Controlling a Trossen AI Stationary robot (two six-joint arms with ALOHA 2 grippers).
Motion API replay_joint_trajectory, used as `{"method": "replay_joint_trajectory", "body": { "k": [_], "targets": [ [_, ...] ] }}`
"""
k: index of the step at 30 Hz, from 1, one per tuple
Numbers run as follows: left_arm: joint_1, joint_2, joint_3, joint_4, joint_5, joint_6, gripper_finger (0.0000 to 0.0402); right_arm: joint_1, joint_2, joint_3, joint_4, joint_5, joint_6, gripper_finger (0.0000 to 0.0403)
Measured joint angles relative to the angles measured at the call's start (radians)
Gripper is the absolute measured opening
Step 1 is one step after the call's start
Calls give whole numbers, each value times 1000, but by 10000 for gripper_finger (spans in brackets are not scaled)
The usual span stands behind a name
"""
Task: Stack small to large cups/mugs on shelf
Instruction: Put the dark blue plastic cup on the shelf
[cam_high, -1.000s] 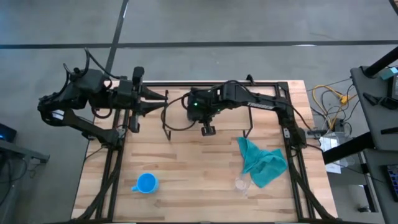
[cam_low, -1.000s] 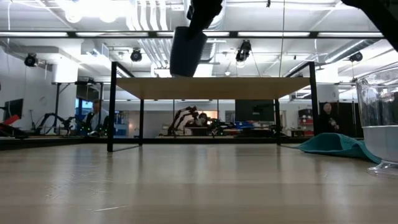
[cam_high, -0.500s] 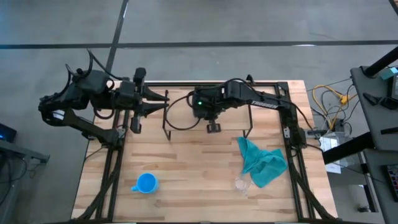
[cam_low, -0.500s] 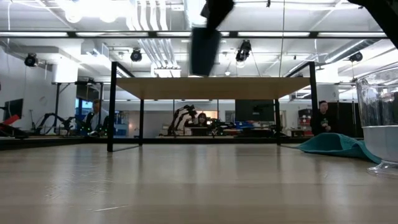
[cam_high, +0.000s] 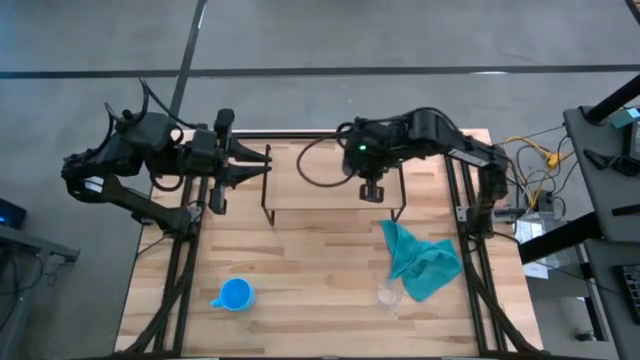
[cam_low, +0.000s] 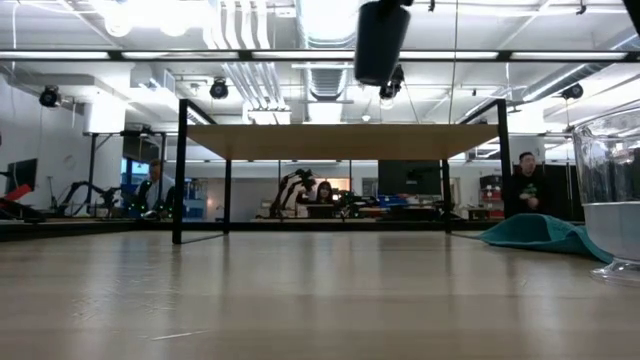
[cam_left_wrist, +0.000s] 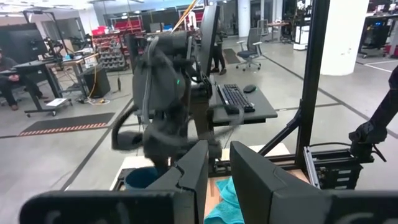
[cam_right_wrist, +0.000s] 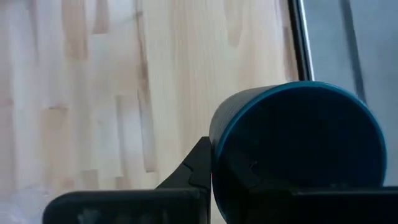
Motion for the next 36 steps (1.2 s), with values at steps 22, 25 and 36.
{"method": "replay_joint_trajectory", "body": {
  "k": [22,25,36],
  "targets": [
    [0,-1,0,0,0,7,56,-5,-214,-510,130,1,63,8],
    [0,-1,0,0,0,7,56,-15,-216,-538,133,-12,51,8],
    [0,9,-1,0,1,6,56,-23,-201,-573,146,-24,-1,13]
  ]
}}
